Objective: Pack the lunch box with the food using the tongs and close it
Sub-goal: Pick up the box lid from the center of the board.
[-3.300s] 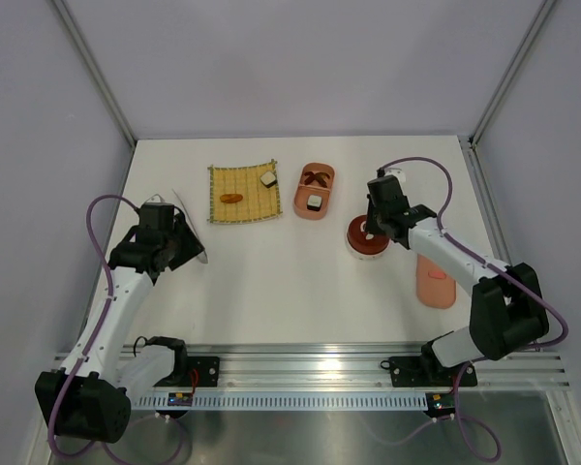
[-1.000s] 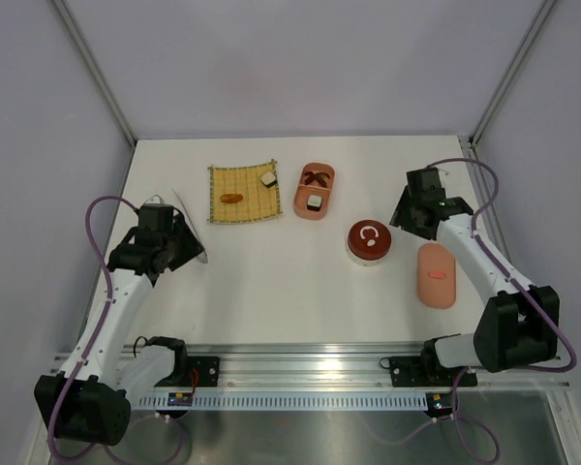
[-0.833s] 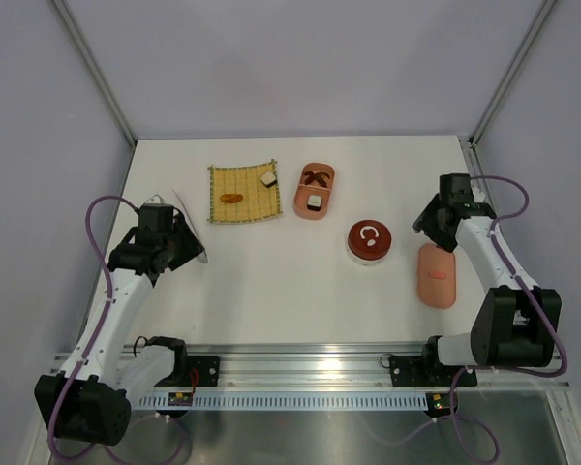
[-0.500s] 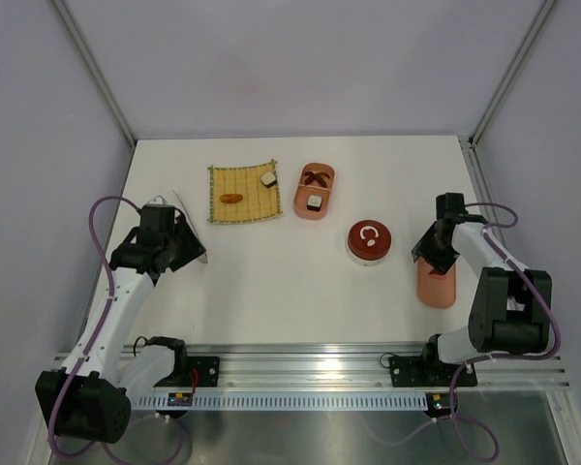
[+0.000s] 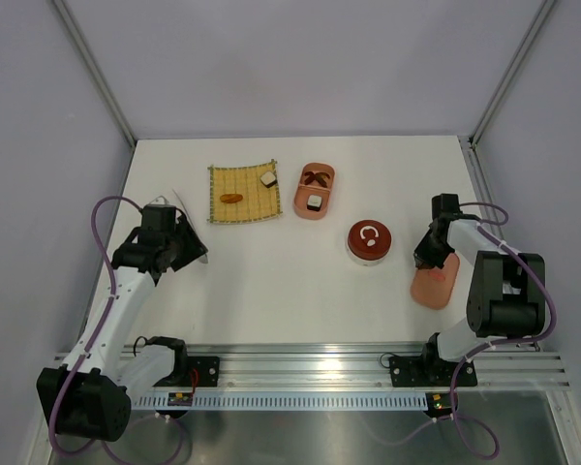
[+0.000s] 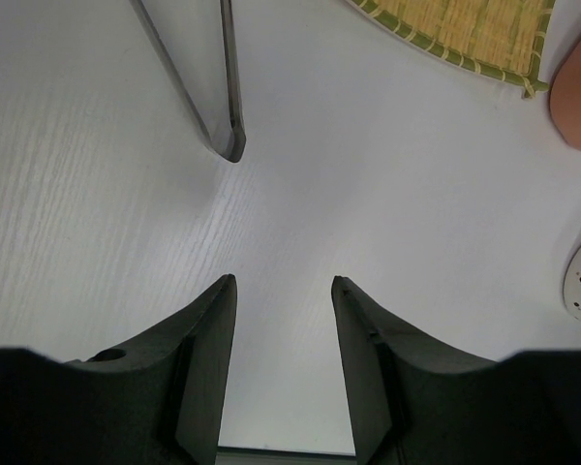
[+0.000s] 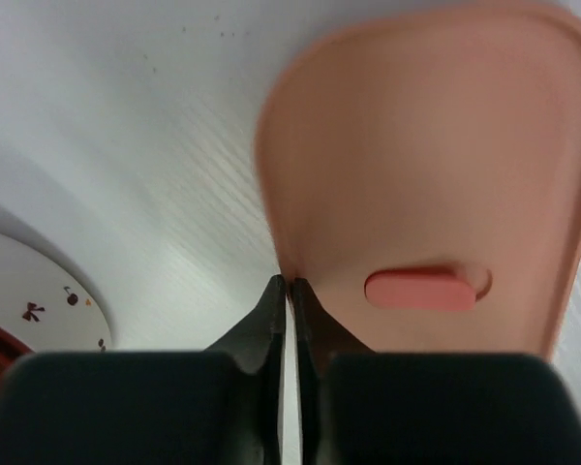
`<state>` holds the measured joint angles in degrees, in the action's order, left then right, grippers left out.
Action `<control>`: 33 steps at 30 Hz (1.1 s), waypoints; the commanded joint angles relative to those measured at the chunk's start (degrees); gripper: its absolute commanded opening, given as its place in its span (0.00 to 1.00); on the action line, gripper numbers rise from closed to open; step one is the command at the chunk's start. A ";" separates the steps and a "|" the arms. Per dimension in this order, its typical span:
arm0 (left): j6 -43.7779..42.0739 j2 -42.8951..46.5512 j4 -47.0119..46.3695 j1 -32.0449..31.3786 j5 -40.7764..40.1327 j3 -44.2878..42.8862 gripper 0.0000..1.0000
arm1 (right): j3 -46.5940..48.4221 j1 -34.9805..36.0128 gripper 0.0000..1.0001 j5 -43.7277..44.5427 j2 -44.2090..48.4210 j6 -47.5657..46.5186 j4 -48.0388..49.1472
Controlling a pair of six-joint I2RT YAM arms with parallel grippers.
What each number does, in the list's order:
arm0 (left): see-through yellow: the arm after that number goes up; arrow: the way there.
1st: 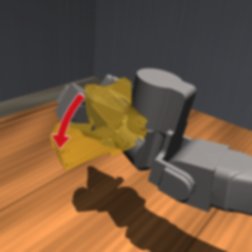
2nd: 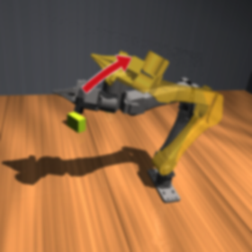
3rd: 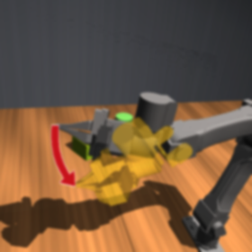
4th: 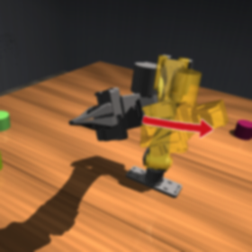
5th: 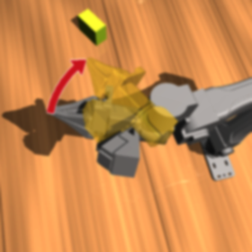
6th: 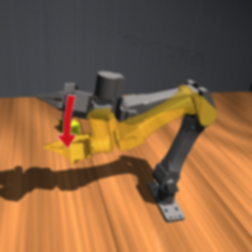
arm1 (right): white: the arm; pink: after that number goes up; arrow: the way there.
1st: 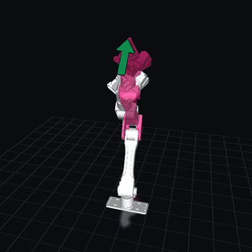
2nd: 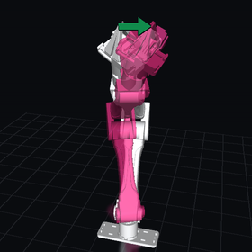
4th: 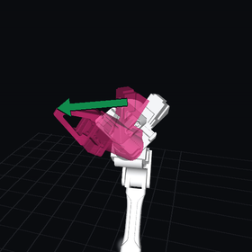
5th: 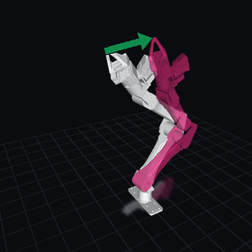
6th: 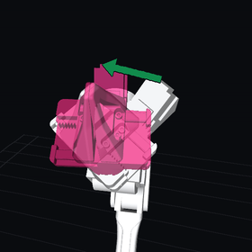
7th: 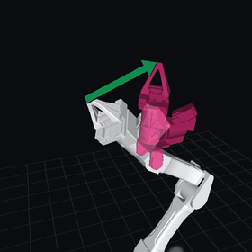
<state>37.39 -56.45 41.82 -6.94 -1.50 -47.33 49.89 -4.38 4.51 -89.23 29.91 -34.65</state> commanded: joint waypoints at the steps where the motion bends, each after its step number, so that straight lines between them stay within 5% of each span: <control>1: -1.35 -0.24 -2.45 0.26 2.81 -0.74 0.47 | -1.02 0.34 0.03 1.54 -0.25 0.23 1.78; 14: -1.61 -0.60 -2.36 0.26 4.05 -1.45 0.47 | 4.25 4.11 0.00 3.31 11.09 0.59 -3.13; 33: -2.40 0.11 -0.87 0.26 1.76 -2.15 0.48 | 23.13 33.02 0.00 8.58 11.01 4.89 -13.16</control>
<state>36.36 -57.10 41.91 -6.94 1.02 -47.37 68.14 24.43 10.76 -77.65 33.15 -45.34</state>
